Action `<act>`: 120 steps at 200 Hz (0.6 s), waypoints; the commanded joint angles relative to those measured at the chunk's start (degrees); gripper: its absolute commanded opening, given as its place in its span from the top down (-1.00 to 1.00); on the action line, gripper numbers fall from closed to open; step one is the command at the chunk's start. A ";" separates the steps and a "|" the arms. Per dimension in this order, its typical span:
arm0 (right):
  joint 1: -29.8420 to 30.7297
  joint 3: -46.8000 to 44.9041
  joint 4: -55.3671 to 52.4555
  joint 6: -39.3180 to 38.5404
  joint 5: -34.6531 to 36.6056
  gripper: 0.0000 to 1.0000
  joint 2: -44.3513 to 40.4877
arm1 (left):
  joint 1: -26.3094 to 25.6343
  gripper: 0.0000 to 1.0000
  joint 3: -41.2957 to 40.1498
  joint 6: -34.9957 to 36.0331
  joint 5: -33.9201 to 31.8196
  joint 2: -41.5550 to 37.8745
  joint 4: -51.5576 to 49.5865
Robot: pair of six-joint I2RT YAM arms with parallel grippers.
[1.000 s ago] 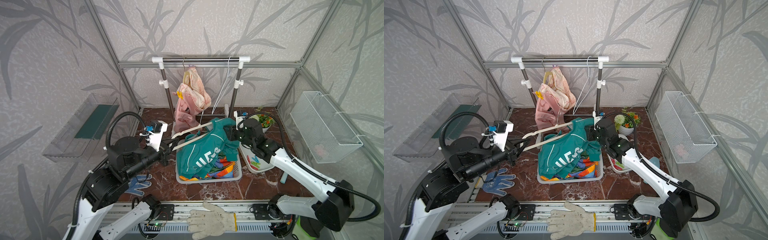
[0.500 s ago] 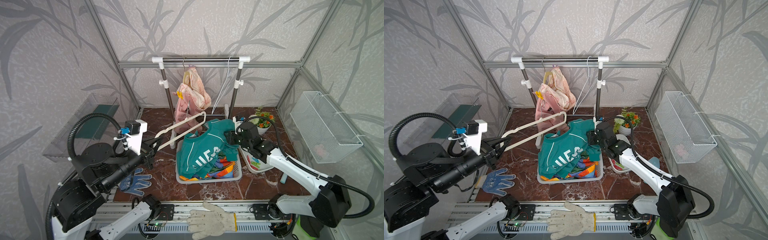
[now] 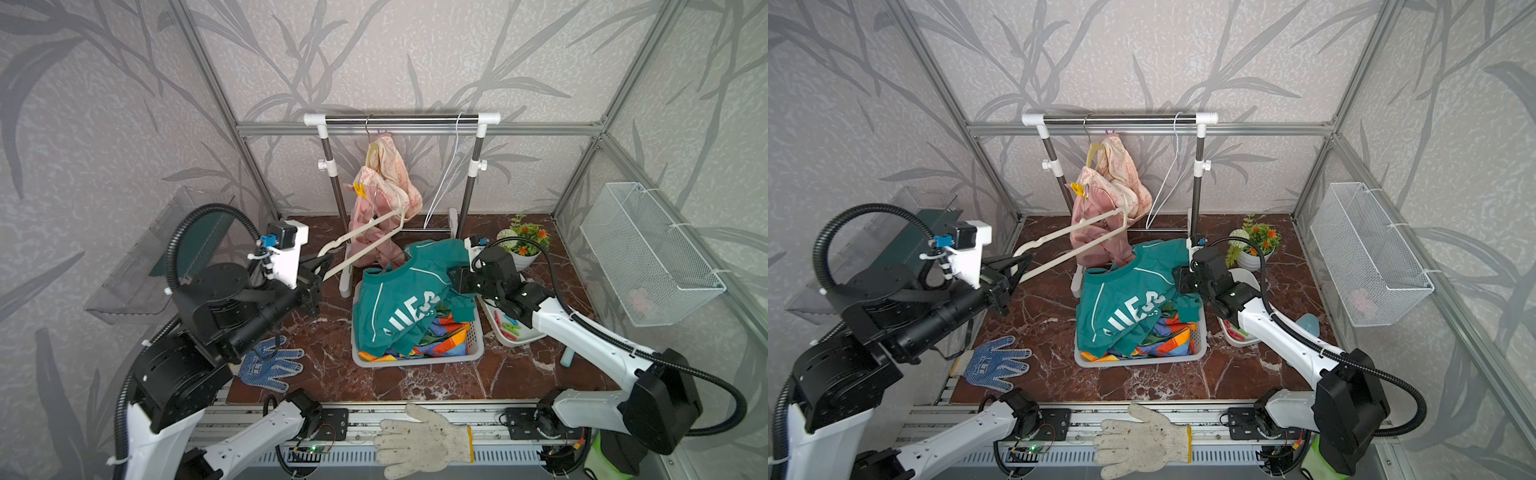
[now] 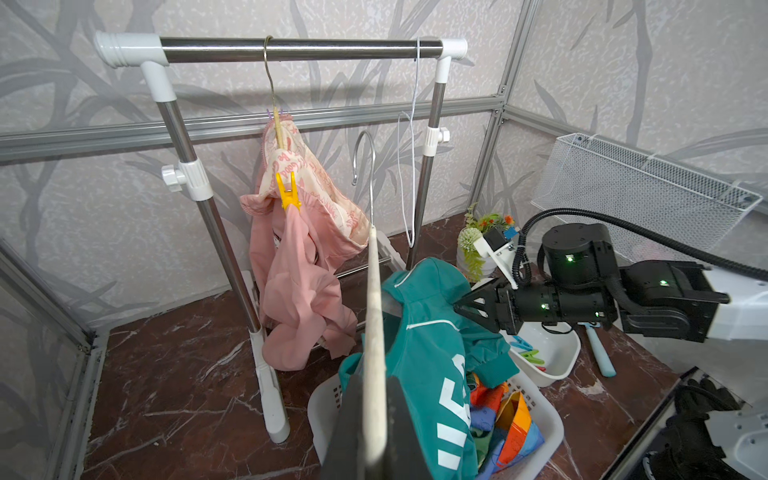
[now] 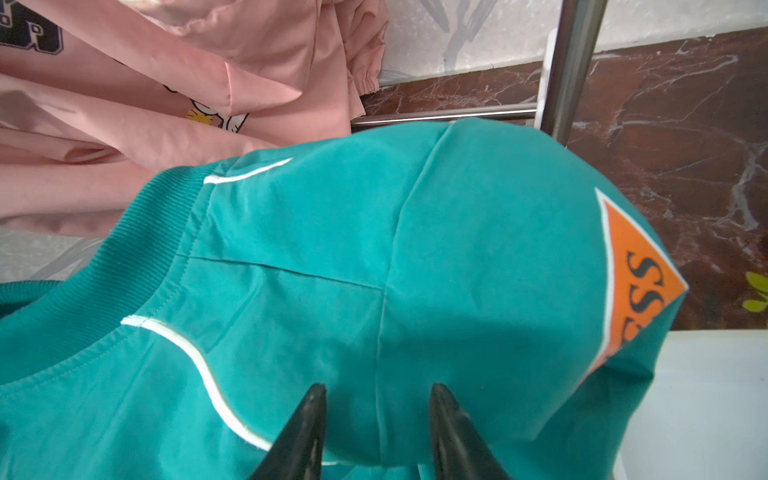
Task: Remove the clothespins securing jackets to the hanger
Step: Remove the jacket from the hanger.
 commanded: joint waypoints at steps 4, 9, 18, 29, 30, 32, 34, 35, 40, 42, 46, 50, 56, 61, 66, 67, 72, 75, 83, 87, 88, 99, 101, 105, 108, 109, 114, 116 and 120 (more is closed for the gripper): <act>-0.20 -0.81 -0.80 -0.06 -0.61 0.15 -2.97 | 0.16 1.00 -0.76 3.22 -0.88 2.37 8.70; -0.21 -0.91 -0.89 -0.15 -0.54 0.15 -3.18 | 0.18 1.00 -0.87 3.67 -1.43 2.72 9.70; -0.20 -1.04 -0.98 -0.21 -0.53 0.15 -3.48 | 0.17 1.00 -1.12 4.56 -3.05 3.38 11.29; -0.23 -0.96 -1.08 -0.30 -0.68 0.15 -3.72 | 0.11 1.00 -1.23 5.50 -4.12 4.52 13.12; -0.19 -0.98 -1.08 -0.33 -0.69 0.15 -3.70 | 0.10 1.00 -1.23 5.59 -4.16 4.65 13.30; -0.20 -1.00 -1.06 -0.35 -0.76 0.15 -3.75 | 0.14 1.00 -1.23 5.72 -4.23 4.79 13.52; -0.22 -1.00 -1.01 -0.35 -0.73 0.15 -3.77 | 0.17 1.00 -1.27 5.82 -4.27 5.03 13.91; -0.18 -1.00 -1.09 -0.31 -0.76 0.15 -3.77 | 0.17 1.00 -1.30 5.88 -4.27 5.08 14.09; -0.21 -0.89 -1.16 -0.29 -0.83 0.15 -3.81 | 0.17 1.00 -1.47 6.21 -4.37 5.51 15.14; -0.20 -0.91 -1.17 -0.32 -0.79 0.15 -3.85 | 0.18 1.00 -1.53 6.32 -4.37 5.69 15.54; -0.16 -0.96 -1.25 -0.32 -0.87 0.15 -3.86 | 0.27 1.00 -1.58 6.29 -4.37 5.99 16.36; -0.19 -0.84 -1.33 -0.29 -0.87 0.15 -3.92 | 0.35 1.00 -1.71 6.25 -4.57 6.11 16.80; -0.18 -0.94 -1.28 -0.33 -0.79 0.15 -3.95 | 0.31 1.00 -1.68 6.58 -5.10 6.38 17.32; -0.21 -0.99 -1.16 -0.23 -0.82 0.15 -3.95 | 0.27 1.00 -1.91 6.64 -5.51 6.47 18.01; -0.15 -1.10 -1.02 -0.19 -0.86 0.15 -3.95 | 0.22 1.00 -2.13 6.84 -5.68 6.50 18.99; -0.15 -1.09 -0.96 -0.19 -0.86 0.15 -3.90 | 0.24 1.00 -2.25 6.87 -5.68 6.48 19.18; -0.21 -1.09 -0.81 -0.14 -0.94 0.15 -3.82 | 0.26 1.00 -2.76 7.20 -5.42 6.29 20.57; -0.15 -1.09 -0.77 -0.10 -1.02 0.15 -3.71 | 0.27 1.00 -3.11 7.30 -5.28 6.20 21.22; -0.17 -1.02 -0.71 -0.05 -1.21 0.15 -3.43 | 0.24 1.00 -3.93 7.58 -5.36 6.01 23.51; -0.22 -0.93 -0.73 -0.08 -1.30 0.15 -3.34 | 0.12 1.00 -4.20 7.68 -5.50 6.05 24.52; -0.23 -0.92 -0.73 -0.09 -1.30 0.15 -3.29 | 0.15 1.00 -4.30 7.69 -5.50 6.08 24.80; -0.20 -0.69 -0.70 -0.06 -1.41 0.15 -2.92 | 0.18 1.00 -4.66 7.95 -5.45 6.63 27.08; -0.20 -0.66 -0.72 -0.06 -1.40 0.15 -2.90 | 0.18 1.00 -4.59 7.96 -5.30 6.83 27.51; -0.20 -0.57 -0.73 -0.02 -1.32 0.15 -2.82 | 0.16 1.00 -4.44 8.01 -5.13 7.30 27.98; -0.17 -0.55 -0.85 -0.01 -1.27 0.15 -2.81 | 0.18 1.00 -4.28 8.12 -5.08 7.67 28.22; -0.20 -0.51 -0.88 -0.05 -1.24 0.16 -2.76 | 0.18 1.00 -4.21 8.17 -5.03 7.81 28.28; -0.19 -0.43 -0.99 -0.02 -1.01 0.16 -2.74 | 0.07 1.00 -3.70 8.39 -4.99 8.58 28.61; -0.16 -0.46 -1.03 -0.07 -0.93 0.15 -2.77 | 0.09 1.00 -3.56 8.44 -5.05 8.92 28.75; -0.22 -0.47 -1.08 -0.07 -0.87 0.16 -2.79 | 0.01 1.00 -3.30 8.56 -5.15 9.55 29.04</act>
